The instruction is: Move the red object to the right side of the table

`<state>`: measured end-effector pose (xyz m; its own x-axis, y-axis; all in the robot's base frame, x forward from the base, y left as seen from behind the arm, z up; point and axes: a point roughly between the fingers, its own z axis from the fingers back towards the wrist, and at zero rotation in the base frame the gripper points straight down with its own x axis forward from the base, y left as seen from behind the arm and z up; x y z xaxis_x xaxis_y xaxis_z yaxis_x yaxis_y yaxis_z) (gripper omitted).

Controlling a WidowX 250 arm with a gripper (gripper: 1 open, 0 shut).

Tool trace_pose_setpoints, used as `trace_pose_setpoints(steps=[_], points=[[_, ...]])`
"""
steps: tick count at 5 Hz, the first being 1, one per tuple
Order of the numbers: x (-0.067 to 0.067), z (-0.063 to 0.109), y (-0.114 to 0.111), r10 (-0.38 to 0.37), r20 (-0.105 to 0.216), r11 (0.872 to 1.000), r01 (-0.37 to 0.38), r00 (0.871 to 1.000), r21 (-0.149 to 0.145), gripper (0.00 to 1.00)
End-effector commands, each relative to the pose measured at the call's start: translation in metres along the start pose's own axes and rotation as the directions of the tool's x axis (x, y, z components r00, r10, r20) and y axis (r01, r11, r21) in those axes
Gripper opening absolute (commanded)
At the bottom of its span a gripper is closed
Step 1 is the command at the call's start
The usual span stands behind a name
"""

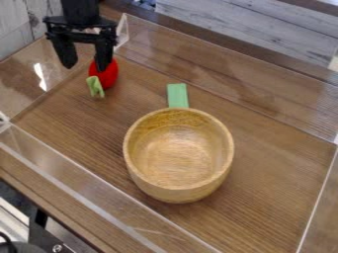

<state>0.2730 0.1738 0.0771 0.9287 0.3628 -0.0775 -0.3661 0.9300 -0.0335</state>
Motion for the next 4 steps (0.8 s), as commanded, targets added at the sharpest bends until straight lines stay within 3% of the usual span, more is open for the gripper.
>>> trace_pose_setpoints(steps=[1,3,4], points=[[0.017,0.016,0.002,0.010,0.078,1.000,-0.010,0.997,-0.002,1.00],[0.027,-0.004,-0.028,0.009,0.098,1.000,-0.007,0.995,-0.025,1.00],[0.033,-0.006,-0.030,0.031,0.114,0.999,-0.028,0.993,-0.027,1.00]])
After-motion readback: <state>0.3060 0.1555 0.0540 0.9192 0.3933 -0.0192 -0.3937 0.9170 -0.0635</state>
